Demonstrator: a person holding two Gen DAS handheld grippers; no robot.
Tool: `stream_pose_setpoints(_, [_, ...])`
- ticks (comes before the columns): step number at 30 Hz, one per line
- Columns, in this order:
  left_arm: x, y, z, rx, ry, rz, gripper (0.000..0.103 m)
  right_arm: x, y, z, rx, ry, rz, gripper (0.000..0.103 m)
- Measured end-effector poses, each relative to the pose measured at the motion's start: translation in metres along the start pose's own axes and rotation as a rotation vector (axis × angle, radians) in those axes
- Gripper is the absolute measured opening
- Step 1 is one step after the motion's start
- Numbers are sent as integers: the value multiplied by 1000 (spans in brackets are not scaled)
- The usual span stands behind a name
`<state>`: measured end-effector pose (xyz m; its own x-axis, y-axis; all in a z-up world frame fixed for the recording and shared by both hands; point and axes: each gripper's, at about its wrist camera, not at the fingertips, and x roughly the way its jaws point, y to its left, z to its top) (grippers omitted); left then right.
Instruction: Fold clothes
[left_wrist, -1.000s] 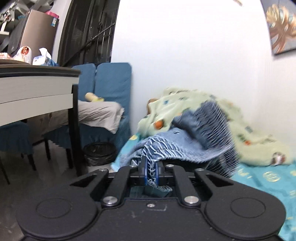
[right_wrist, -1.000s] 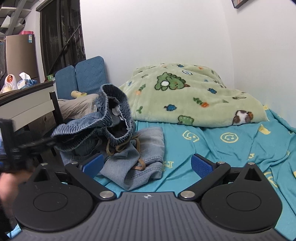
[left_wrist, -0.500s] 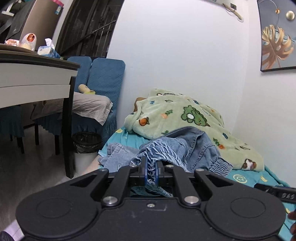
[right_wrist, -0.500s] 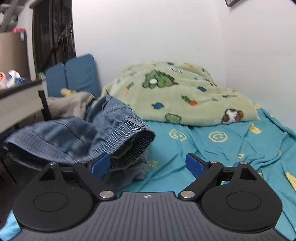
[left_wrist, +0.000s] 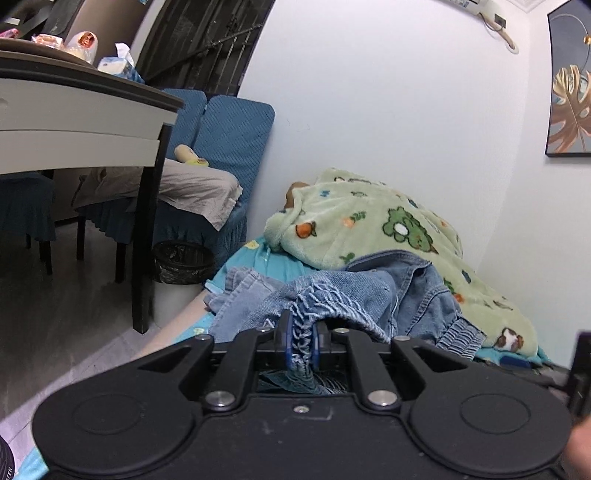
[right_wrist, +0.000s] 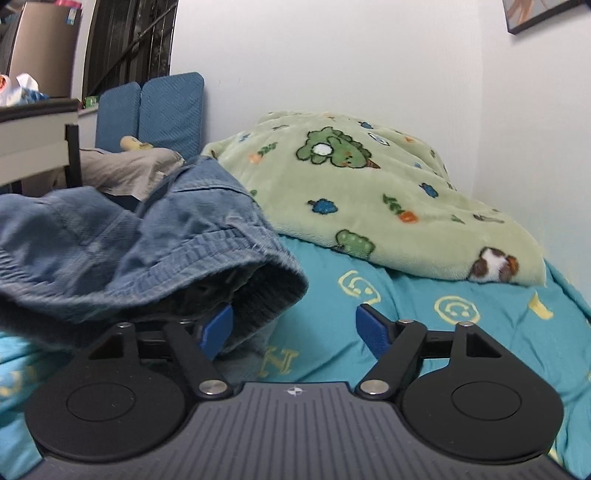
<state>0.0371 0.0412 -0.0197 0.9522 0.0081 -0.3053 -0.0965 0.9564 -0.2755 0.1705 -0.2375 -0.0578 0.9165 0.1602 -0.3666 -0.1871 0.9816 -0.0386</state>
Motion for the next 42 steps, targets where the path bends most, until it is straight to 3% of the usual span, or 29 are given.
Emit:
stream_pose_setpoints(4, [10,-4,-6,26,24,6,11,20,-2,1,-1,-47,26,63])
stream_pose_setpoints(8, [23,-7,-13,61,58,17,25,31,-6,-2,66,-89,71,43])
stream_pose_setpoints(14, [36,-3,-20,69,103,52,24,42,-5,-9,25,-105,84,40])
stream_pose_setpoints(19, [34,4,-17,35,99,76,20,56,-18,-22,41,-7,82,40])
stream_pose_setpoints(29, [31,1,-16,39,79,71,18,67,-32,-21,292,-38,205,39])
stream_pose_setpoints(31, [30,0,-17,42,75,68,11,67,-36,-20,355,-37,227,30])
stream_pose_setpoints(32, [30,-1,-17,44,73,66,9,65,-39,-18,387,-34,225,12])
stream_pose_setpoints(36, [17,-11,-11,78,37,0,6,50,-56,-3,527,-53,218,6])
stream_pose_setpoints(42, [-22,-45,-3,151,-21,-136,6,0,-70,58,509,-134,209,4])
